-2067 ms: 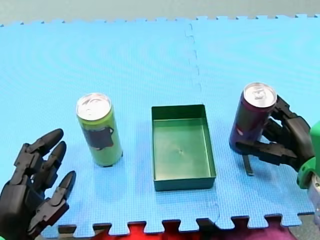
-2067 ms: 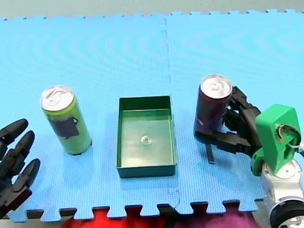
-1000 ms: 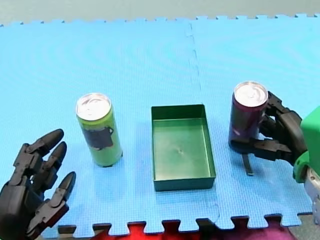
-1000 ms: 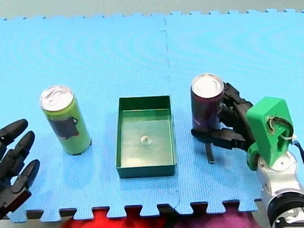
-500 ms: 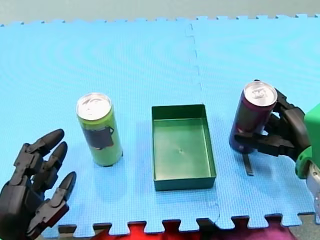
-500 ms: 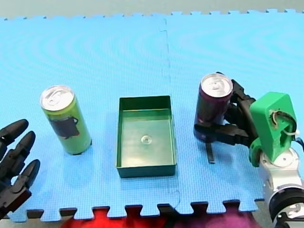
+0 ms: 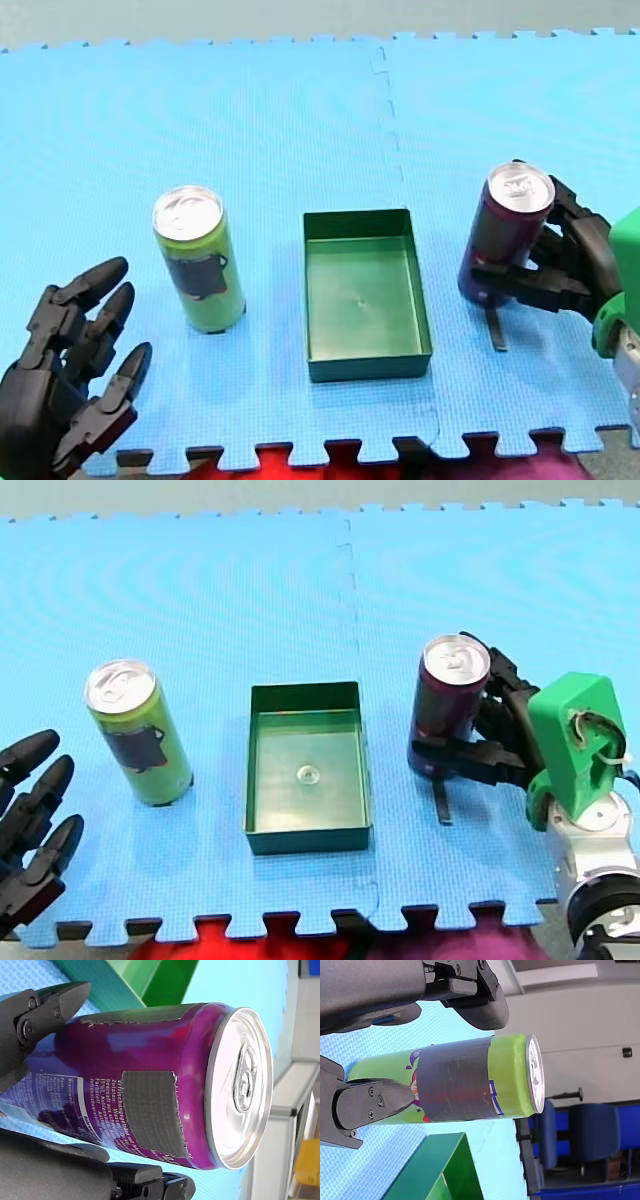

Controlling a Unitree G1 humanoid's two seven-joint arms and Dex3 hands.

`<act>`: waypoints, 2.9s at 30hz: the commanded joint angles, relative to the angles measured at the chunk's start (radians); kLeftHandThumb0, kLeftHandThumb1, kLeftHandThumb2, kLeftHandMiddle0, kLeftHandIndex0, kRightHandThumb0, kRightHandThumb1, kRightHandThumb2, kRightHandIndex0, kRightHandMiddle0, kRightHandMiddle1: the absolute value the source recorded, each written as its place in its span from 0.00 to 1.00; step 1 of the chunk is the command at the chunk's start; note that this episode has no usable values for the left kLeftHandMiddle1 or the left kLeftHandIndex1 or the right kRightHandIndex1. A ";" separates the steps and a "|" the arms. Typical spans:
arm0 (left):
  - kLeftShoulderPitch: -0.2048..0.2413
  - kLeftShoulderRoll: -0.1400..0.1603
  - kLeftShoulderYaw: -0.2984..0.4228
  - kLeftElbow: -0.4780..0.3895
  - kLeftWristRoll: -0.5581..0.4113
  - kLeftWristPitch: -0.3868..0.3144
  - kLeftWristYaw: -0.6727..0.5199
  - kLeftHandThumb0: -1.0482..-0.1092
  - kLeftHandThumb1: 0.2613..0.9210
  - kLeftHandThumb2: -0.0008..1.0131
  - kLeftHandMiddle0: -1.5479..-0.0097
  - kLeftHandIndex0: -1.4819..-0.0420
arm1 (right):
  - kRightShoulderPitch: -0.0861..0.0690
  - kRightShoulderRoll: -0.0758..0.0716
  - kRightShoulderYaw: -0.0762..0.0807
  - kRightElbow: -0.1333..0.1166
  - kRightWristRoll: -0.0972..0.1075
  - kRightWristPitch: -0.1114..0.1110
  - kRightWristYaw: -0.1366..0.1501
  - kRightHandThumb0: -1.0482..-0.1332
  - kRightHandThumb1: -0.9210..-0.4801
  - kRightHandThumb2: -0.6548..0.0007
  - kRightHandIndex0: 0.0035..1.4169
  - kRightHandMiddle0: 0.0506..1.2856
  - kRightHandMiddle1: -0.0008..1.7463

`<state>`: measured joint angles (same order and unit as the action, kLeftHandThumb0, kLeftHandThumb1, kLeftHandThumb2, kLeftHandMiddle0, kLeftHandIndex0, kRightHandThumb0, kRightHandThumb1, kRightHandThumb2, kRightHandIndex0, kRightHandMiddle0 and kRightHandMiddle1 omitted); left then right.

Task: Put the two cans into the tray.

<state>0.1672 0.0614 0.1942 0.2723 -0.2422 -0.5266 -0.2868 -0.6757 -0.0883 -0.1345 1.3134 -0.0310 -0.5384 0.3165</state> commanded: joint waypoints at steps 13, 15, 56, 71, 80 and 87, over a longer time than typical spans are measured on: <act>-0.011 0.011 0.004 0.004 0.002 -0.002 0.002 0.00 1.00 0.45 0.82 0.96 | -0.019 0.027 0.030 -0.012 -0.057 -0.024 -0.207 0.89 0.41 0.95 0.58 0.38 1.00; -0.010 0.012 0.004 0.004 0.001 -0.003 0.001 0.00 1.00 0.45 0.82 0.96 | -0.019 0.025 0.028 -0.011 -0.054 -0.023 -0.205 0.91 0.36 0.95 0.60 0.40 1.00; -0.019 -0.002 -0.015 0.028 0.025 -0.003 0.015 0.00 1.00 0.51 0.83 0.96 | -0.107 0.022 0.007 -0.159 0.023 0.154 -0.180 0.93 0.28 0.97 0.66 0.41 1.00; -0.018 -0.010 -0.032 0.036 0.053 -0.011 0.042 0.00 1.00 0.55 0.83 0.96 | -0.105 -0.031 0.071 -0.289 -0.012 0.203 -0.118 0.95 0.27 0.97 0.66 0.40 1.00; -0.031 -0.009 -0.032 0.063 0.070 -0.027 0.052 0.00 1.00 0.56 0.84 0.96 | -0.078 -0.044 0.102 -0.479 -0.004 0.310 -0.068 0.96 0.27 0.97 0.66 0.40 1.00; -0.020 -0.004 -0.036 0.039 0.085 -0.025 0.058 0.00 1.00 0.57 0.84 0.96 | -0.021 -0.024 0.102 -0.622 0.033 0.340 -0.023 0.97 0.27 0.97 0.65 0.40 1.00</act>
<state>0.1413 0.0488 0.1589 0.3253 -0.1620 -0.5462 -0.2364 -0.7118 -0.1165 -0.0275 0.7663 -0.0316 -0.2013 0.2795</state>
